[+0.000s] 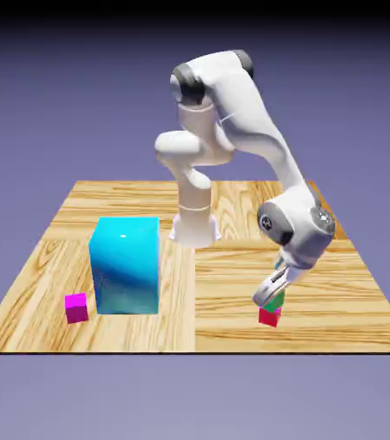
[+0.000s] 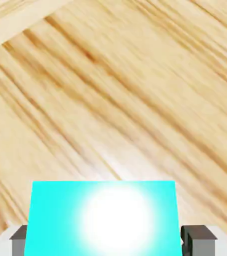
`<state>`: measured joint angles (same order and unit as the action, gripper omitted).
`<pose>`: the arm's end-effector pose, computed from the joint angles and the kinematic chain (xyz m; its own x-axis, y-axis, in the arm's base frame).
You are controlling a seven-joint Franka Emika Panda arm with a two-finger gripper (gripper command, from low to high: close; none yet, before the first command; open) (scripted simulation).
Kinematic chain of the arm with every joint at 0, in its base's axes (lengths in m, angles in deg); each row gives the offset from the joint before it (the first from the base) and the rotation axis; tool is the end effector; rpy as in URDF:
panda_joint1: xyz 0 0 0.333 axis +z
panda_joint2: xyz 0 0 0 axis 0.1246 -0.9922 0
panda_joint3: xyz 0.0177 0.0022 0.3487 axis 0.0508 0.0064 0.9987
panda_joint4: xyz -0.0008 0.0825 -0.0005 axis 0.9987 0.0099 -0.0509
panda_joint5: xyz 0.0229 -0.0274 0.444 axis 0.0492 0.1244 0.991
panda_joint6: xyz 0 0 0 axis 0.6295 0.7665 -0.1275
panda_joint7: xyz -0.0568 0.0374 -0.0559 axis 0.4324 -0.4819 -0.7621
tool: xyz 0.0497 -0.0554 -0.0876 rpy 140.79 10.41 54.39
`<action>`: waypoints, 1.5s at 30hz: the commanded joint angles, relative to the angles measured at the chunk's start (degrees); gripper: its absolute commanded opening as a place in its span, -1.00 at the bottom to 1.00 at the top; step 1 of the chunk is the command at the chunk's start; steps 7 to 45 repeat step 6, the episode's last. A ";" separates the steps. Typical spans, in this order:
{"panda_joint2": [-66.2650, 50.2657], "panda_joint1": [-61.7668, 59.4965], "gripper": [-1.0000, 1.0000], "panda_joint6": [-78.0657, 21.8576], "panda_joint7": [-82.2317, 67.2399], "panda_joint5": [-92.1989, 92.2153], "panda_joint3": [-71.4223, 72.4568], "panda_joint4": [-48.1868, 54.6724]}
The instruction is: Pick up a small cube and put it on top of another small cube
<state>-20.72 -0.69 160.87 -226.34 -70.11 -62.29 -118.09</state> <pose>0.4930 0.2493 0.1627 -0.9623 -0.0169 0.2716 -0.0962 0.9548 -0.2812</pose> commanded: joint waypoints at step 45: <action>5.67 11.10 1.00 -5.26 -5.56 7.84 -10.02 2.36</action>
